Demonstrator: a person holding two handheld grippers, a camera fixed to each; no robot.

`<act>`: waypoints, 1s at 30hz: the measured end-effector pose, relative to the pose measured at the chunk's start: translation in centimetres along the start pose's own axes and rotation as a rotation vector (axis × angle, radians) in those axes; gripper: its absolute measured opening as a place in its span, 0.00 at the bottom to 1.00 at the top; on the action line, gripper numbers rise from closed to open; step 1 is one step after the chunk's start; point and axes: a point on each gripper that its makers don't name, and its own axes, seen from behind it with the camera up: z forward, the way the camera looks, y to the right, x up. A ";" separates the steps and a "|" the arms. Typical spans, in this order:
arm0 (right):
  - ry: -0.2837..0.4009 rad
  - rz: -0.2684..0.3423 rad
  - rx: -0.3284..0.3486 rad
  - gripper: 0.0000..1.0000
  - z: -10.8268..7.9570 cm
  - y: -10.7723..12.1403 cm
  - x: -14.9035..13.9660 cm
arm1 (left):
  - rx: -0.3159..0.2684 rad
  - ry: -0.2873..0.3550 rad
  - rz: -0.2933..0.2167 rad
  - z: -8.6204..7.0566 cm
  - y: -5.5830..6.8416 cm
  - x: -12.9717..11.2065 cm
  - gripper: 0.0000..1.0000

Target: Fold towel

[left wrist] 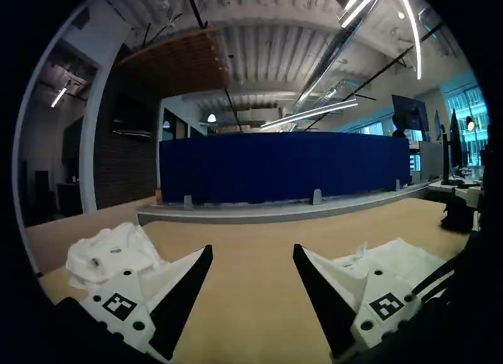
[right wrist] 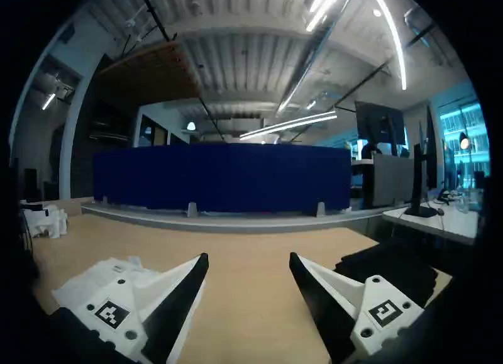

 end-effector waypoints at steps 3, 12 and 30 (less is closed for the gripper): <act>0.001 0.002 0.002 0.99 -0.4 0.2 2.5 | -0.001 0.011 0.006 0.0 0.1 2.8 0.95; 0.005 0.001 -0.010 0.99 -1.3 0.8 11.5 | -0.026 0.038 0.003 -0.5 0.9 13.3 0.95; -0.131 -0.067 0.194 0.99 -1.4 -3.1 15.5 | -0.240 -0.141 0.041 -1.1 4.7 17.0 0.95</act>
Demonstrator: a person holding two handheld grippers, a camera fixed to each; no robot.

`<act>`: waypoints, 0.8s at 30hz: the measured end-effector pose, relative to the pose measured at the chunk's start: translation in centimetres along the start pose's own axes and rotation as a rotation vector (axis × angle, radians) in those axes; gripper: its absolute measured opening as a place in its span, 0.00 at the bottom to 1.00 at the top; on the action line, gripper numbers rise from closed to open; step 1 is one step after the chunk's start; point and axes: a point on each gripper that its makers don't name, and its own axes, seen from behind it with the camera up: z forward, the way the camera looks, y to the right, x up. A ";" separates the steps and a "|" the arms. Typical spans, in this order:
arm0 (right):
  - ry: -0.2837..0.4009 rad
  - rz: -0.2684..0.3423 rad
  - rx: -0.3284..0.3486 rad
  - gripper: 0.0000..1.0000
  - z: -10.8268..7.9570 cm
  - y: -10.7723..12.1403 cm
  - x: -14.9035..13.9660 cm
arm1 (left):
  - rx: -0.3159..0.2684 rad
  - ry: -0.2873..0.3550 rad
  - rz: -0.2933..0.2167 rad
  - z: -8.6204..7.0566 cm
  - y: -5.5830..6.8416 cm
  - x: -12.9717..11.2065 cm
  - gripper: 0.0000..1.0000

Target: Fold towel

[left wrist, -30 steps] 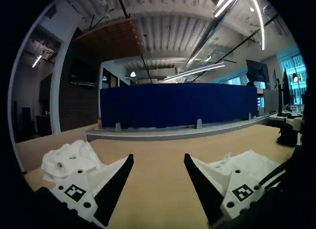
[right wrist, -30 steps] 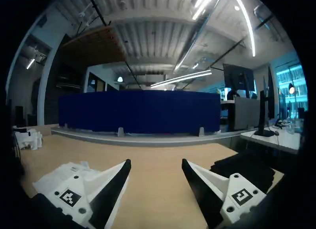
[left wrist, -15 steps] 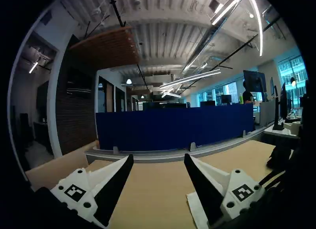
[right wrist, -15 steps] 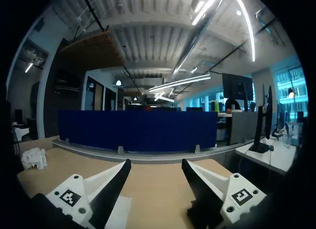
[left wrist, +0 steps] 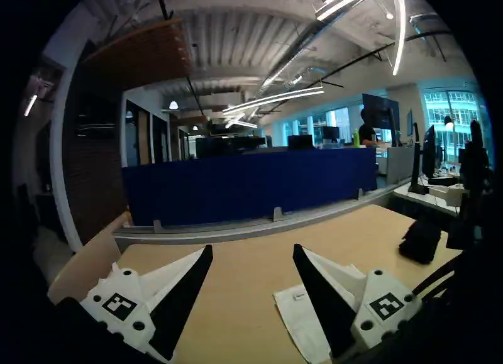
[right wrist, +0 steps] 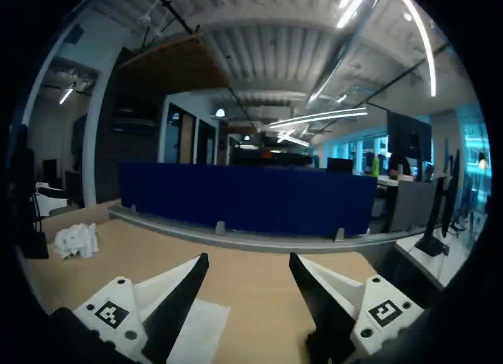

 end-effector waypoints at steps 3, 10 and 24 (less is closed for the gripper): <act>-0.054 -0.041 0.073 1.00 0.0 -1.5 -0.4 | -0.072 -0.048 0.023 -0.1 1.4 -0.3 0.95; -0.190 -0.112 0.231 1.00 -0.3 -4.4 -2.1 | -0.223 -0.158 0.064 -0.3 4.3 -1.8 0.95; -0.329 -0.190 0.374 1.00 -1.1 -7.3 -7.8 | -0.331 -0.291 0.104 -0.1 7.6 -8.3 0.95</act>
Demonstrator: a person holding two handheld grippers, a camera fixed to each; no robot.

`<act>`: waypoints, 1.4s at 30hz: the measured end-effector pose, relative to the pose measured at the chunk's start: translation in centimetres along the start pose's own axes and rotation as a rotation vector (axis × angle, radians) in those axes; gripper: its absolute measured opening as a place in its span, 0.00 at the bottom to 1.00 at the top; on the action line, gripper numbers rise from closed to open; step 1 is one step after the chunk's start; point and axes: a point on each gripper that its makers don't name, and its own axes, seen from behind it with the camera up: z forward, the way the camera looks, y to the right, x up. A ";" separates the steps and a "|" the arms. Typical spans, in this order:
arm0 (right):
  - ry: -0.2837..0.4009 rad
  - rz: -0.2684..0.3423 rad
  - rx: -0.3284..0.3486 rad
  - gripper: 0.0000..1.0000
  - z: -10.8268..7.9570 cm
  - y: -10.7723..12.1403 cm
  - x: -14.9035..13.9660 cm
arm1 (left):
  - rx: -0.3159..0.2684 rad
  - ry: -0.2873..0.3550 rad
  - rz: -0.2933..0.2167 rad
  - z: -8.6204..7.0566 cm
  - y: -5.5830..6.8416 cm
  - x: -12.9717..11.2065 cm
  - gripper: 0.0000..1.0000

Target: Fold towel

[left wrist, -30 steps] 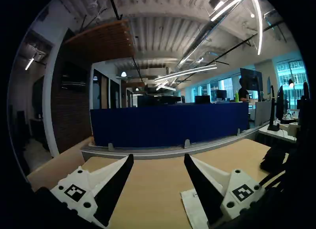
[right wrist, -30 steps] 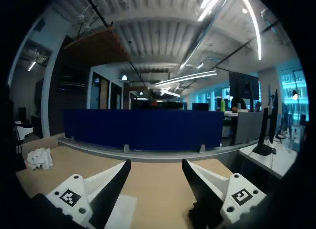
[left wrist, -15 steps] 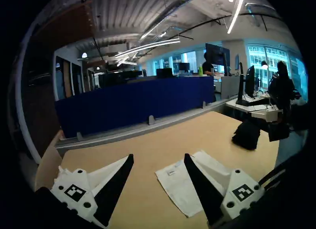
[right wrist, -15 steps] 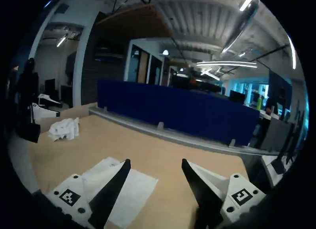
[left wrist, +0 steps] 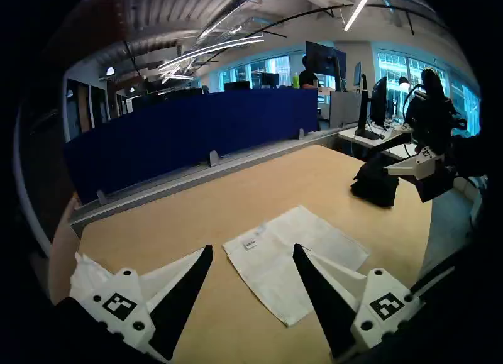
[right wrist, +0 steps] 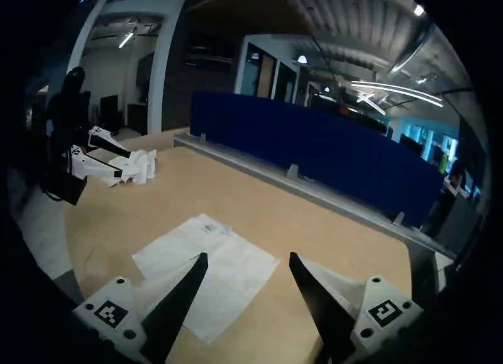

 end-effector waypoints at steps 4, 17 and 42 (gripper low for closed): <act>-0.025 0.002 0.016 1.00 0.6 -0.8 -2.2 | -0.028 -0.028 0.007 0.8 1.4 -2.2 0.95; -0.131 0.010 0.064 1.00 2.4 -3.7 -10.6 | -0.105 -0.154 0.009 2.8 4.7 -10.7 0.95; -0.338 0.005 0.152 0.81 4.2 -7.8 -22.8 | -0.186 -0.359 -0.008 6.1 7.5 -21.2 0.93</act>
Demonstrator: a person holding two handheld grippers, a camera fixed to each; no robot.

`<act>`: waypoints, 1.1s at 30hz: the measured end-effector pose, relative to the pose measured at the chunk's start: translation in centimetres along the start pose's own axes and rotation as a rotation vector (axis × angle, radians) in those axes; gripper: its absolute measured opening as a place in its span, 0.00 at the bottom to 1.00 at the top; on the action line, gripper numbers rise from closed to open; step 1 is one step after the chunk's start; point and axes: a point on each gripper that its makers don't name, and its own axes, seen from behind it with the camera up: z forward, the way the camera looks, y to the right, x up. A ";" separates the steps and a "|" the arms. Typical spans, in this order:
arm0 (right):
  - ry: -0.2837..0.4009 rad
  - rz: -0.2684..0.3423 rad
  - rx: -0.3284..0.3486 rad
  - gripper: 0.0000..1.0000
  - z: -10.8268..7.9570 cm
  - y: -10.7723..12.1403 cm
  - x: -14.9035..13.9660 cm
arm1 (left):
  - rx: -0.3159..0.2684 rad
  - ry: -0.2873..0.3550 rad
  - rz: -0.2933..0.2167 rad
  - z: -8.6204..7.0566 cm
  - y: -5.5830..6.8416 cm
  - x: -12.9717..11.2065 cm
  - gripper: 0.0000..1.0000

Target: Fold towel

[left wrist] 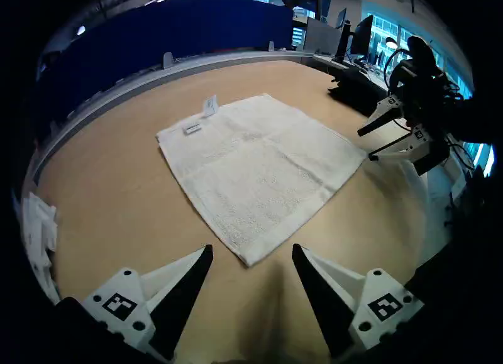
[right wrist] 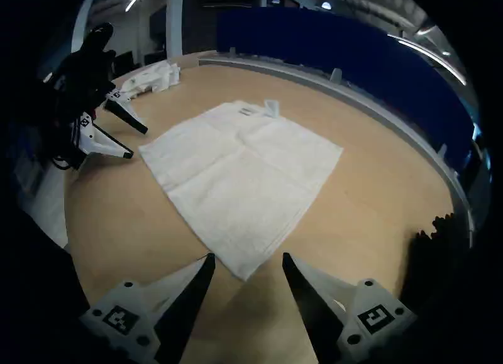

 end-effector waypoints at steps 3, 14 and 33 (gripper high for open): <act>-0.008 -0.001 0.002 0.81 0.3 -0.1 -0.5 | -0.007 -0.012 -0.006 0.2 0.3 -0.3 0.89; -0.018 0.012 0.017 0.49 1.2 -0.6 -1.6 | 0.014 -0.030 0.026 1.2 0.2 -0.8 0.71; -0.024 0.053 0.007 0.19 1.0 -0.6 -1.4 | 0.039 -0.045 0.058 1.3 0.3 -1.1 0.28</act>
